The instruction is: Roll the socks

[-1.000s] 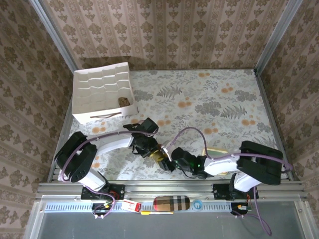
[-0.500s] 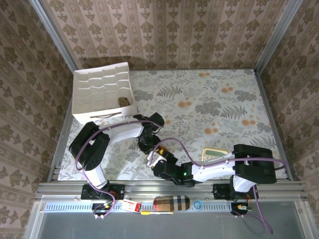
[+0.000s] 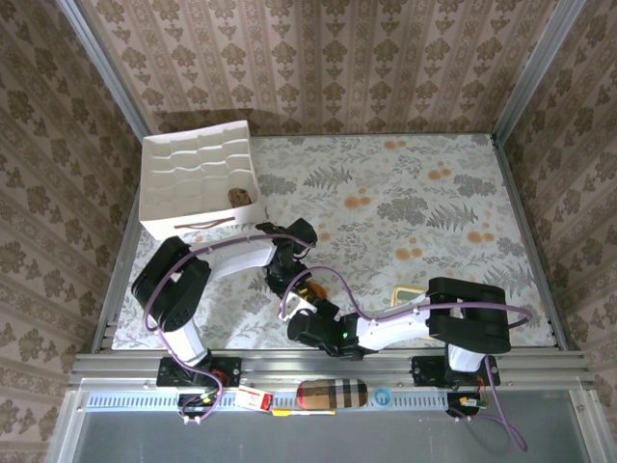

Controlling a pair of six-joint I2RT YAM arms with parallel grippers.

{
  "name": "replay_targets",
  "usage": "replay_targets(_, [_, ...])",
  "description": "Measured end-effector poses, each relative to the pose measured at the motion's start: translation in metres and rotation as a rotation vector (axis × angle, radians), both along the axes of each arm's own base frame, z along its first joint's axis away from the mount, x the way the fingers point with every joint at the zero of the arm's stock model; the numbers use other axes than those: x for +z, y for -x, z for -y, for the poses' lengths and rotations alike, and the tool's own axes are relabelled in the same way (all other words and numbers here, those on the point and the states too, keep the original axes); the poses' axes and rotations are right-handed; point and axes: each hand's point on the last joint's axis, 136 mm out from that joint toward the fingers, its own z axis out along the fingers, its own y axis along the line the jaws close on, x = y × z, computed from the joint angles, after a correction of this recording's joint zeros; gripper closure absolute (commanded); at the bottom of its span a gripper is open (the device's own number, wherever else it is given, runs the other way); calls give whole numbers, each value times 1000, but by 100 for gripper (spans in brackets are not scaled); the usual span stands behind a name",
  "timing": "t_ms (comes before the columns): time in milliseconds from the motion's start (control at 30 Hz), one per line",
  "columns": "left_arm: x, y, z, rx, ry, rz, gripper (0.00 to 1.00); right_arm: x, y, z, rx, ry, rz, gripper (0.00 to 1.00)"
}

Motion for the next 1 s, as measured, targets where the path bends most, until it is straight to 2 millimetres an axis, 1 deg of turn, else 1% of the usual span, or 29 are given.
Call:
replay_targets(133, [0, 0, 0, 0, 22, 23, 69, -1, 1, 1, -5, -38, -47, 100])
replay_targets(267, [1, -1, -2, 10, 55, 57, 49, -5, 0, 6, -19, -144, -142, 100])
replay_targets(300, [2, -1, -3, 17, 66, 67, 42, -7, 1, 8, -23, -178, -169, 100])
replay_targets(400, [9, -3, -10, 42, 102, 109, 30, -10, 1, 14, -35, -290, -244, 100])
replay_targets(467, [16, -9, -13, 67, 143, 154, 25, -11, 0, 18, -46, -369, -292, 100])
replay_targets(600, [30, -22, -16, 112, 223, 250, 24, -13, -2, 24, -58, -490, -373, 100])
replay_targets(667, [33, -25, -16, 118, 254, 281, 26, -14, -3, 25, -61, -530, -403, 100])
replay_targets(767, [33, -24, -15, 118, 279, 300, 31, -14, -4, 26, -70, -575, -441, 100])
replay_targets(900, [31, -18, -10, 103, 306, 311, 40, -15, -6, 31, -95, -641, -490, 100])
replay_targets(1000, [31, -14, -3, 82, 327, 319, 42, -17, -8, 32, -104, -682, -527, 100])
